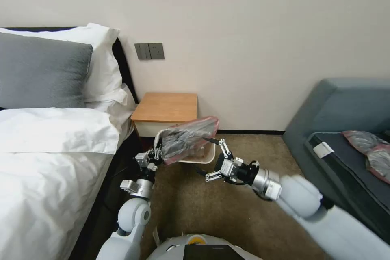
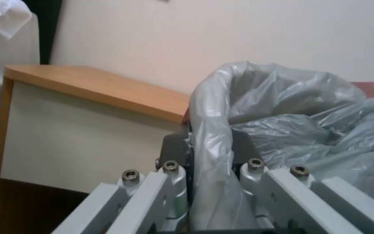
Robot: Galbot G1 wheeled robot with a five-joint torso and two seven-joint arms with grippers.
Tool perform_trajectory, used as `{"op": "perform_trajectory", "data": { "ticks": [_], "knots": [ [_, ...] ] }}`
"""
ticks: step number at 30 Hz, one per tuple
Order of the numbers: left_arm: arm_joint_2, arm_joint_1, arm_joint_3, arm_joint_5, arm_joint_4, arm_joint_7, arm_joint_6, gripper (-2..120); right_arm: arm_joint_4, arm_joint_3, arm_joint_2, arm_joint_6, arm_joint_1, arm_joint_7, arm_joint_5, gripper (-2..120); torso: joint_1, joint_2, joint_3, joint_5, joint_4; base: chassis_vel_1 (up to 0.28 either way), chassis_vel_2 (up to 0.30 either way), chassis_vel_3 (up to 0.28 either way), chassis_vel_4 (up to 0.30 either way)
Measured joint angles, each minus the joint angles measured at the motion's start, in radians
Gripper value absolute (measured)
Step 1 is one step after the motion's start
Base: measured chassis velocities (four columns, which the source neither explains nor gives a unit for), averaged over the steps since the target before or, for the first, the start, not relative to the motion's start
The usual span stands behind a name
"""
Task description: Pick up the garbage bag from the table and place it over the trash can.
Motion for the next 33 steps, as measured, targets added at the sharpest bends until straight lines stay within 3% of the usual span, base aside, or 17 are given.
{"op": "perform_trajectory", "data": {
  "ticks": [14, 23, 33],
  "knots": [
    [0.002, -0.006, 0.004, 0.053, 0.007, 0.001, 0.006, 9, -0.096, -0.06, -0.066, -0.011, 0.166, -0.039, -0.04, 100, 0.0, 0.0, 0.0, 0.0002, -0.0004, 0.0, 0.0, 0.0, 0.0],
    [0.005, -0.008, 0.004, 0.09, -0.007, 0.011, 0.015, 9, -0.173, -0.2, -0.038, -0.021, 0.302, -0.069, -0.064, 99, 0.0, 0.0, 0.0, 0.0001, -0.0002, 0.0, 0.0, 0.0, 0.0],
    [0.003, -0.004, 0.002, 0.078, -0.022, 0.014, 0.023, 9, -0.205, -0.258, -0.024, -0.017, 0.367, -0.126, -0.074, 67, 0.0, 0.0, 0.0, 0.0, -0.0003, 0.0, 0.0, 0.0, 0.0]
  ]
}}
